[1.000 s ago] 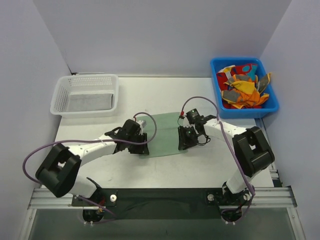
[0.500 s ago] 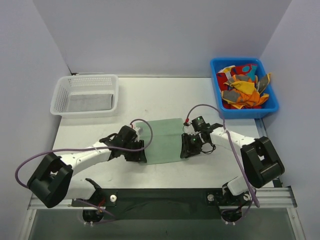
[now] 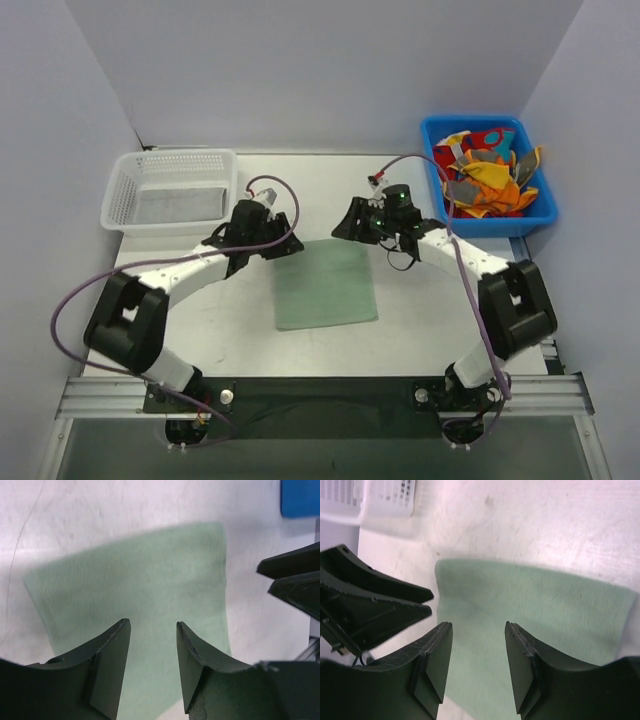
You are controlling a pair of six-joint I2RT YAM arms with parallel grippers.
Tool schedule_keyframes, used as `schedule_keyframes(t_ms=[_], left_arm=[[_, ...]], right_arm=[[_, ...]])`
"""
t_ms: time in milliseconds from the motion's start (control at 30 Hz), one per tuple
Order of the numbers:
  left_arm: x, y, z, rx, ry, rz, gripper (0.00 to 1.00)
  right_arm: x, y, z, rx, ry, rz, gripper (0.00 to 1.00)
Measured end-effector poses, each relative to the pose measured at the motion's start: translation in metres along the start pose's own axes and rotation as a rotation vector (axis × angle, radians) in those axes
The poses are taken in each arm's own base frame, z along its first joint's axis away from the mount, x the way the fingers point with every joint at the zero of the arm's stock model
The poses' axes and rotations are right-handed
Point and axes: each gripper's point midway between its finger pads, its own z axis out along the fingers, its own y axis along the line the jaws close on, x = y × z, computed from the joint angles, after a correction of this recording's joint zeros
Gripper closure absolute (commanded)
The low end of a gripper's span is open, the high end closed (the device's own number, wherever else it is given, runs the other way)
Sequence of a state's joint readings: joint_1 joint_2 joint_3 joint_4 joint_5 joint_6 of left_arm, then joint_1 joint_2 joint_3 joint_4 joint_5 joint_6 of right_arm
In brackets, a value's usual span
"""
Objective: Fold and stack the towels
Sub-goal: Fold the towel
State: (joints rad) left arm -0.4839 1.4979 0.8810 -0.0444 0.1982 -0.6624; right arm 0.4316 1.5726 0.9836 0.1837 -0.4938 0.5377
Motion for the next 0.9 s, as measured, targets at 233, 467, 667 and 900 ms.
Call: schedule_keyframes(t_ms=[233,467,667,900], left_arm=[[-0.009,0.013,0.068,0.023,-0.019,-0.068,0.53],[-0.002,0.044,0.087,0.013,-0.053,-0.151,0.54],[-0.005,0.053,0.085,0.067,-0.111,-0.223,0.55],[-0.007,0.058,0.080,0.098,-0.141,-0.264,0.49]], right_arm=[[-0.001,-0.035,0.071,0.004,-0.056,0.120,0.53],[-0.003,-0.061,0.098,-0.008,-0.151,0.170,0.53],[-0.010,-0.094,0.088,-0.009,-0.254,0.234,0.53],[-0.019,-0.117,0.070,-0.002,-0.353,0.275,0.53]])
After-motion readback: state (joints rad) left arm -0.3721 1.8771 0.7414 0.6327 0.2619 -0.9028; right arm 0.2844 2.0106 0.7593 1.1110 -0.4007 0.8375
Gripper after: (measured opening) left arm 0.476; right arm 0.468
